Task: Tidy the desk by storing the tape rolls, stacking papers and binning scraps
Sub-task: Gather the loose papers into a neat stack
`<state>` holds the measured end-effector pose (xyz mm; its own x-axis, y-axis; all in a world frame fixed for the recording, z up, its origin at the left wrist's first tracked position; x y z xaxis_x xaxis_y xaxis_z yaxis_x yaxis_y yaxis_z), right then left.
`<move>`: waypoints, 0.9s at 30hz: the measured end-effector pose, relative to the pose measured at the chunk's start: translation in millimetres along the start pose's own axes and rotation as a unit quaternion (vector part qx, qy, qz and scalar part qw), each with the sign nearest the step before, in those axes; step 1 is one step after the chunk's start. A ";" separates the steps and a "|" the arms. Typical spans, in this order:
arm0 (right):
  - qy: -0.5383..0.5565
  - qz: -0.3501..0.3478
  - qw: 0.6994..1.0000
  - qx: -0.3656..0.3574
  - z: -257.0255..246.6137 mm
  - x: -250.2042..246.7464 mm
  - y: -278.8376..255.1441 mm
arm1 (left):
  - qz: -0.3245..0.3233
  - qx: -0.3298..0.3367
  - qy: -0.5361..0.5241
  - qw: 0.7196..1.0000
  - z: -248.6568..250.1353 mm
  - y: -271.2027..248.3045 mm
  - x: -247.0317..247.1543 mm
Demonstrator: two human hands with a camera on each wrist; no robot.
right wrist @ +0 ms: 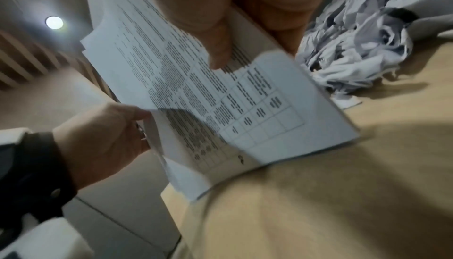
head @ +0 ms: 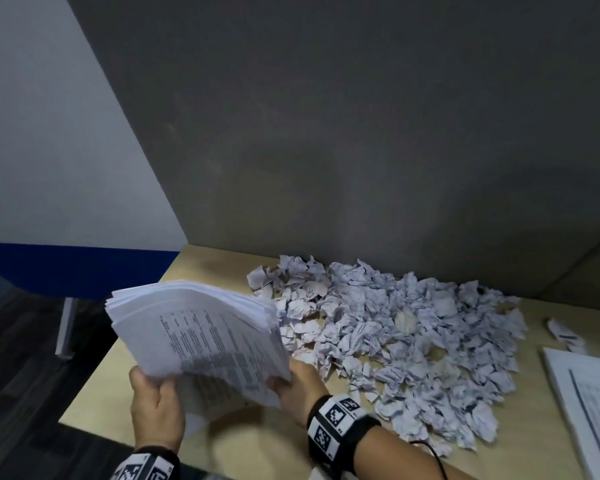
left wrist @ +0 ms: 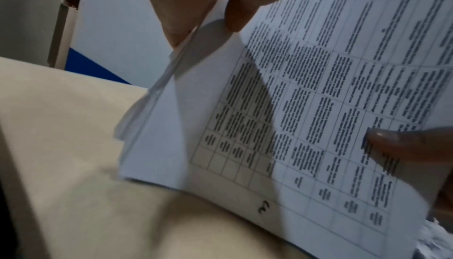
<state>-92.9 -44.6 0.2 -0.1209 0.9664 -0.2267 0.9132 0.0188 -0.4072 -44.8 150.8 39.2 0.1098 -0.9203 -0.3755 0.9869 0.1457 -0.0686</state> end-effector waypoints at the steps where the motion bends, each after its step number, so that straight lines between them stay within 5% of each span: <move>1: -0.007 0.009 1.000 0.005 2.0 -1.4 1.1 | -0.011 -0.002 0.021 1.000 -1.7 -0.8 3.1; 8: 0.053 0.128 0.990 -0.020 -11.1 -55.9 -8.6 | -0.061 0.011 0.064 0.996 34.0 14.8 41.8; 14: 0.122 0.261 0.958 0.015 18.7 -131.2 -42.8 | -0.171 0.053 0.037 0.983 78.5 -8.5 127.0; 27: 0.055 0.462 0.873 0.143 115.6 -259.7 -206.1 | -0.429 0.075 0.084 0.896 107.8 -128.5 324.3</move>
<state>-294.7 -329.1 40.8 0.6686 0.5540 -0.4961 0.4643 -0.8321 -0.3034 -123.4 -205.5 25.8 -0.7035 -0.6015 -0.3786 0.7062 -0.6516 -0.2770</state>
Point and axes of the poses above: each hand's wrist, its own y-axis towards the middle knuckle, its own x-axis out of the palm, z = x × y, the point moved 3 cm from there along y, towards the middle knuckle, and after that the axes turned 9 degrees about -z, right-handed, at the moved point
